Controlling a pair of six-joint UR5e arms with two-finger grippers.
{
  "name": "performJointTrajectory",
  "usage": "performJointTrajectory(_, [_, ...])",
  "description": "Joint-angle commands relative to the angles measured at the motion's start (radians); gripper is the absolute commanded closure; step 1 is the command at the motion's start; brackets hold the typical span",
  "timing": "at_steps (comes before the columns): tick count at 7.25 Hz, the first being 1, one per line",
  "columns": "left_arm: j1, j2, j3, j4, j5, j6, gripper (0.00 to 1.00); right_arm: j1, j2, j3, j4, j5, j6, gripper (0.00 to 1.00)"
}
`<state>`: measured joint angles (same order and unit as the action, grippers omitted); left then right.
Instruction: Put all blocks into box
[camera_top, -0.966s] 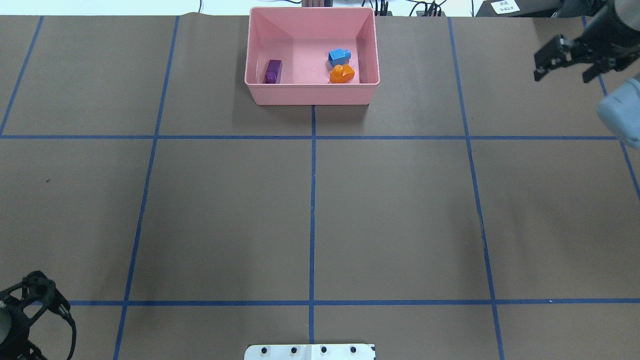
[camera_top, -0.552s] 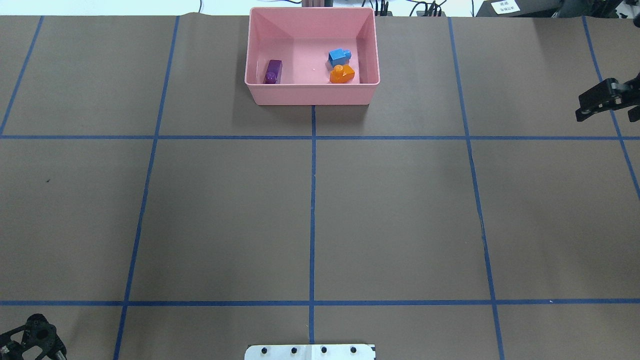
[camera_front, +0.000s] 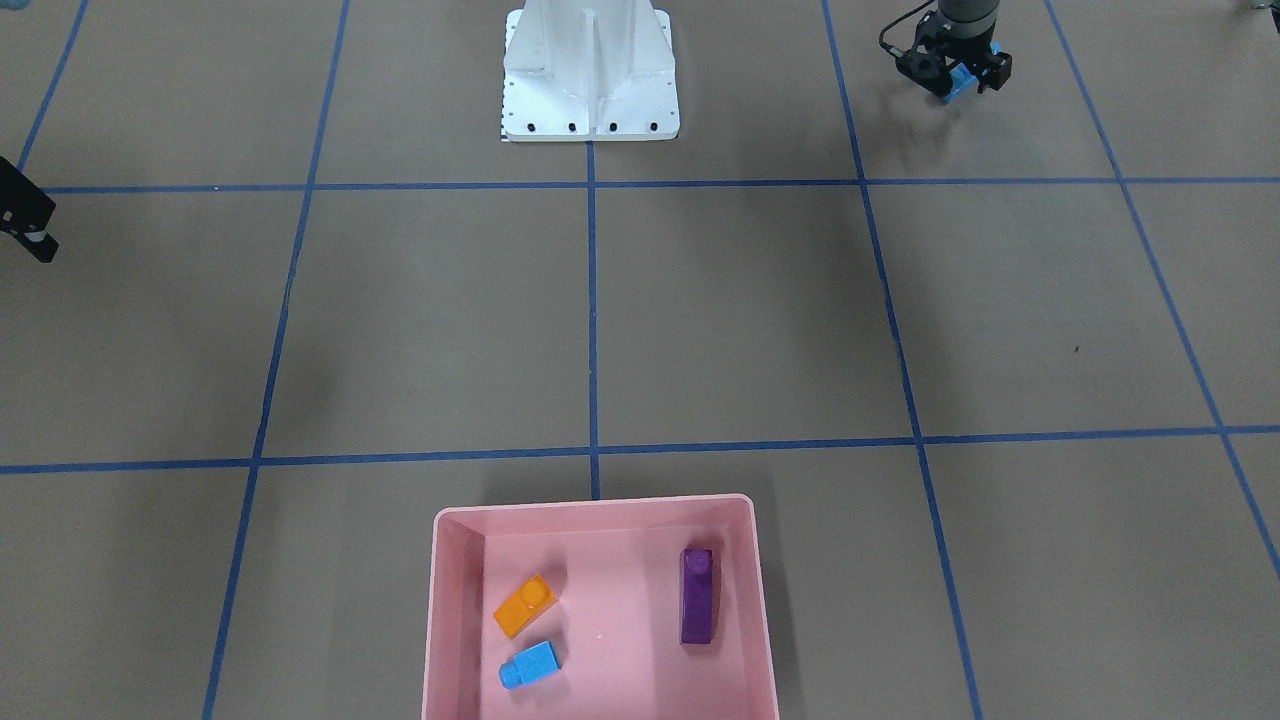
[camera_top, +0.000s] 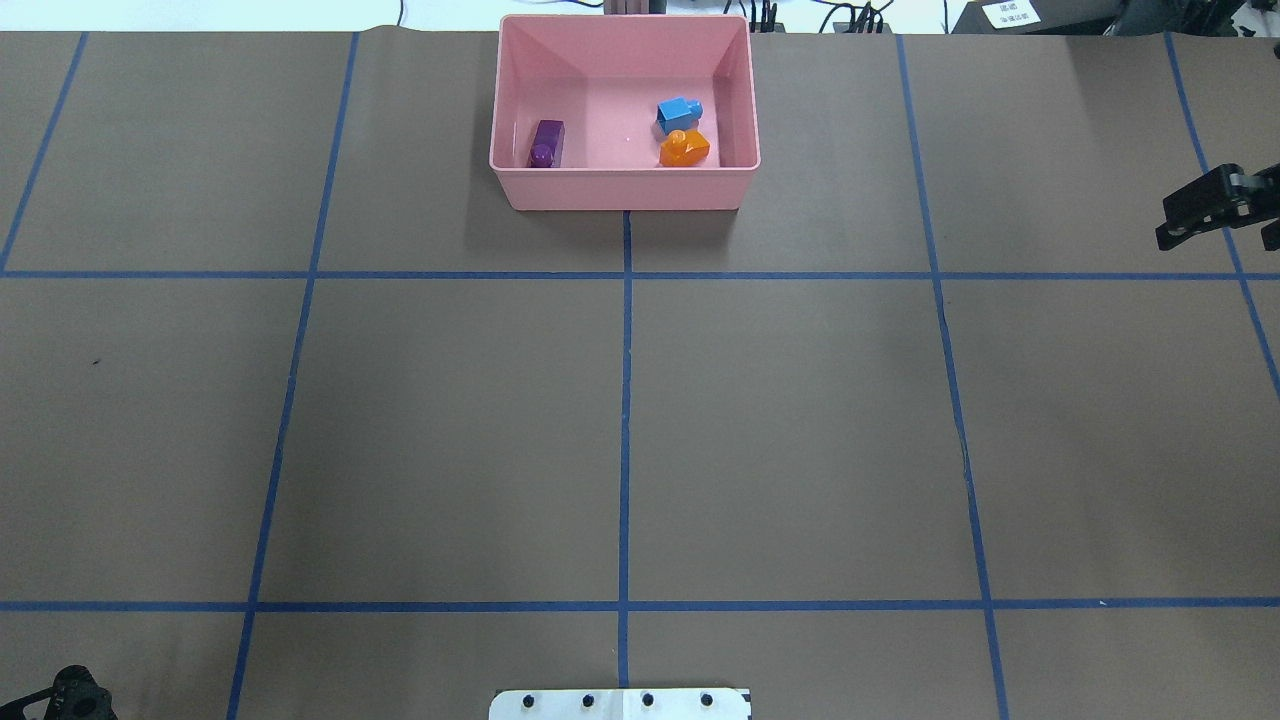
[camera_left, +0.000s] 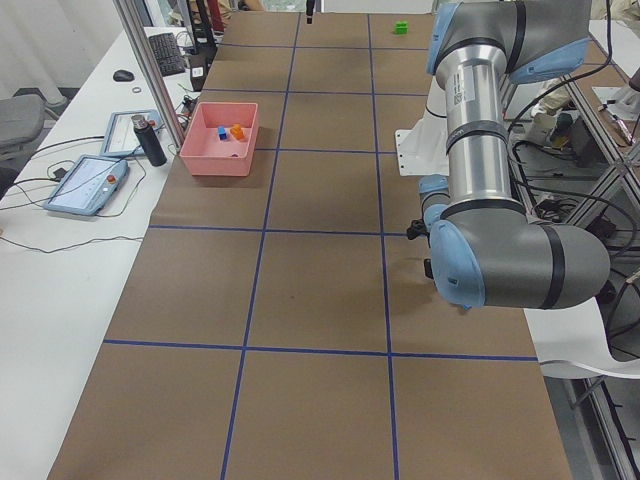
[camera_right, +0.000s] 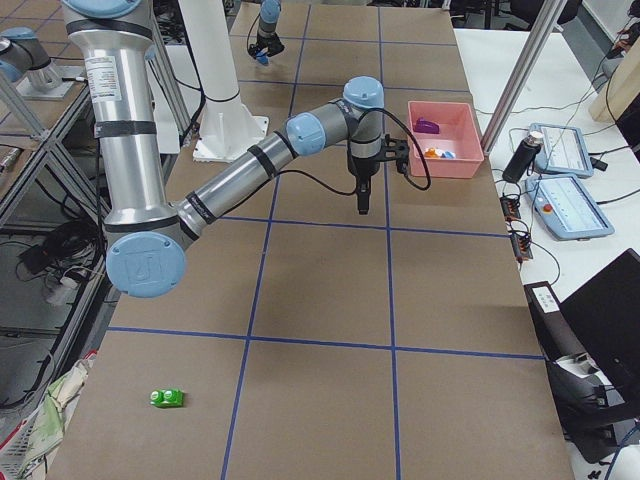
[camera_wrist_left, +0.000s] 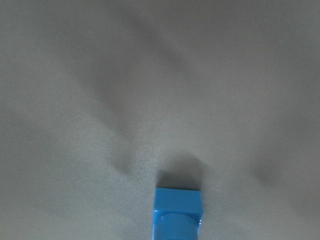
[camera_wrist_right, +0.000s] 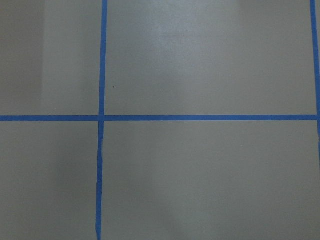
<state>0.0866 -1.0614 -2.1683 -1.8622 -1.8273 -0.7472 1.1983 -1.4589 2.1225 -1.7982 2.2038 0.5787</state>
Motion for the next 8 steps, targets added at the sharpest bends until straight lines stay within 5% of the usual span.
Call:
performJointTrajectory(1, [0.007, -0.002, 0.008, 0.000, 0.002, 0.003, 0.81, 0.000, 0.005, 0.002, -0.001, 0.002, 0.006, 0.00])
performJointTrajectory(3, [0.007, -0.002, 0.010, 0.000, 0.002, 0.003, 1.00, 0.000, 0.009, -0.001, 0.000, 0.002, 0.009, 0.00])
performJointTrajectory(5, [-0.010, 0.001, -0.017, 0.000, 0.002, 0.005, 1.00, -0.002, 0.011, -0.001, 0.000, 0.002, 0.009, 0.00])
performJointTrajectory(8, [-0.205, -0.006, -0.157, 0.006, -0.013, -0.007, 1.00, -0.002, 0.012, -0.009, 0.010, 0.002, 0.006, 0.00])
